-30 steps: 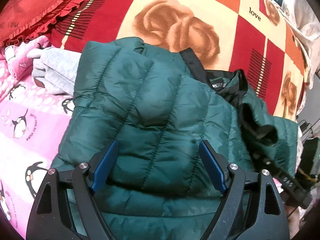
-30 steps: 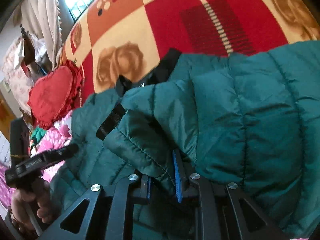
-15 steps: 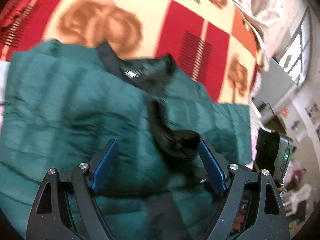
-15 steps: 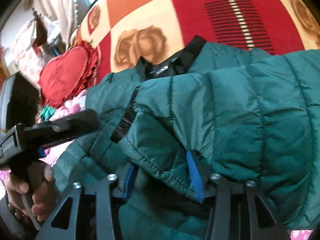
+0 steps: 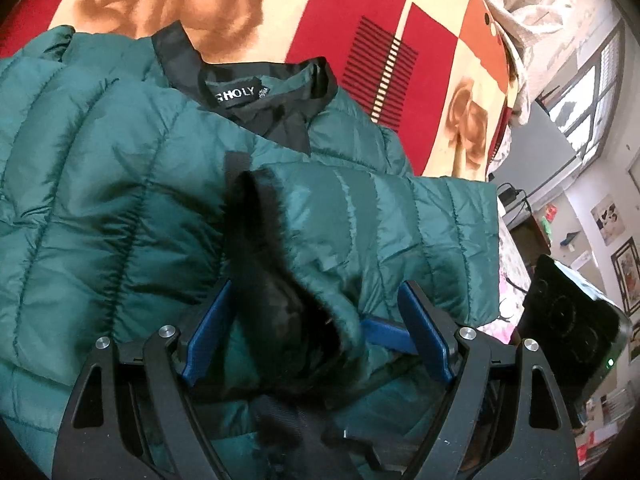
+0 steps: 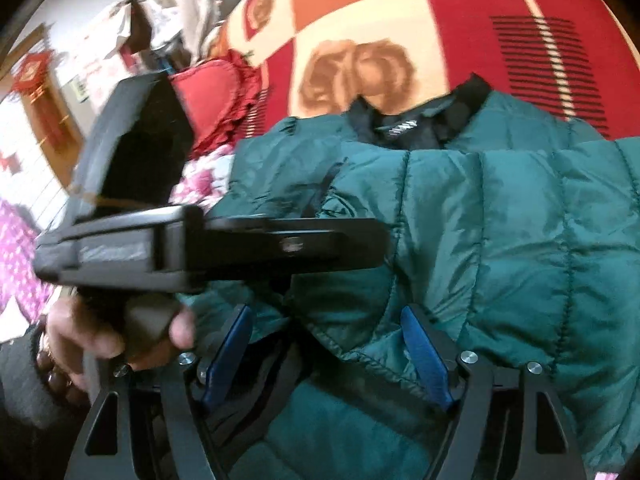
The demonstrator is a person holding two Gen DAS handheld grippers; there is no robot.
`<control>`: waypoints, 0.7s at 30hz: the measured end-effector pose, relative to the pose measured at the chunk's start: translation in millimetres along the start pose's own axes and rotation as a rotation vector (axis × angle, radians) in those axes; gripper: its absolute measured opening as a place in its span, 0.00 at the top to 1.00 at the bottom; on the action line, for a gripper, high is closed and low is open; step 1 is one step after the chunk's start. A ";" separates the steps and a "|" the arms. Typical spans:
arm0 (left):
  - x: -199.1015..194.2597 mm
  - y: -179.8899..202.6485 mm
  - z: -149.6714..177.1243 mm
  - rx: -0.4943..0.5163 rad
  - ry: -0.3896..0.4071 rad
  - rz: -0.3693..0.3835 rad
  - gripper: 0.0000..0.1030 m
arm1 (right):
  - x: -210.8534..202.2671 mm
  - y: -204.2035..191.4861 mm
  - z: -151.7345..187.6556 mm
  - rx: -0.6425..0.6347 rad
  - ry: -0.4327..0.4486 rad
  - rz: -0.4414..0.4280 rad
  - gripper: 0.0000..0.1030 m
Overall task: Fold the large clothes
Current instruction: 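Lay the sleeve on the jacket body and open the right tool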
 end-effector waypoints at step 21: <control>-64.1 -46.1 -30.2 0.040 0.185 -0.225 0.89 | -74.2 68.1 -25.1 0.119 0.190 0.375 0.28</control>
Point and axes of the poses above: each gripper's, at about its wrist camera, not at the fingertips, and x roughly the way its jaws point, y to its right, z to its underside, the point moved 9 cm from there along x, roughly the way its jaws point, and after that the axes turned 5 degrees about -x, right-handed, at the moved point
